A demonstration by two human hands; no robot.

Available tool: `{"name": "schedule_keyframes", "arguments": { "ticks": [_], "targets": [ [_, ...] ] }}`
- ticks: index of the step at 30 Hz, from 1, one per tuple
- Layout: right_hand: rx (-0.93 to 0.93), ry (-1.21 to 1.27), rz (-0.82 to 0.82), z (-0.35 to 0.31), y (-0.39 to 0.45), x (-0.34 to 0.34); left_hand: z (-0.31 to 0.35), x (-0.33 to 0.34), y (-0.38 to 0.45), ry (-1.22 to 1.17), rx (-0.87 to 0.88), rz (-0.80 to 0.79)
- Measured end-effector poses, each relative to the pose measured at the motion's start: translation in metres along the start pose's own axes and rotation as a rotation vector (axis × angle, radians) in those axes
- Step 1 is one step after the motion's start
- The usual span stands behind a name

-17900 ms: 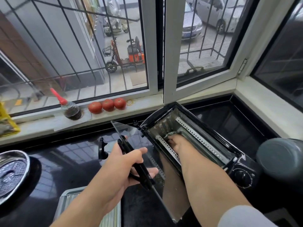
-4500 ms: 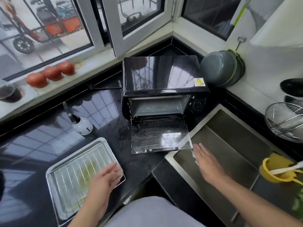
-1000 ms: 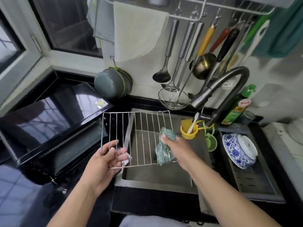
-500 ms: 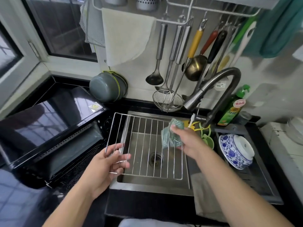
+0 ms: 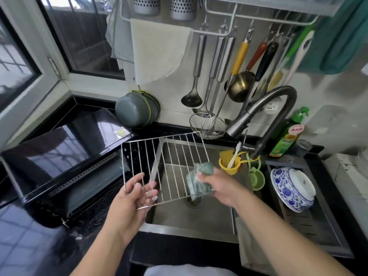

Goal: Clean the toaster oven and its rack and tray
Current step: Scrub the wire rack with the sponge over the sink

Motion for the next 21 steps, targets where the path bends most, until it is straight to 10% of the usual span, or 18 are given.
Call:
{"name": "schedule_keyframes", "arguments": {
  "ticks": [4, 11, 21],
  "targets": [
    [-0.072, 0.371, -0.018, 0.024, -0.002, 0.009, 0.001, -0.004, -0.001, -0.043, 0.035, 0.055],
    [-0.227, 0.511, 0.598, 0.019, -0.007, -0.027, -0.028, 0.025, -0.011, -0.164, 0.048, 0.108],
    [-0.186, 0.88, 0.304, 0.018, 0.017, 0.0, -0.045, 0.059, -0.015, -0.191, 0.046, 0.151]
  ]
}}
Point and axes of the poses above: each hand's wrist, its own y-axis towards the middle knuckle, its own x-axis out of the palm, z = x × y, the point moved 9 cm from there along y, towards the middle knuckle, and after that the axes turned 7 degrees about -z, right-handed, at the moved point
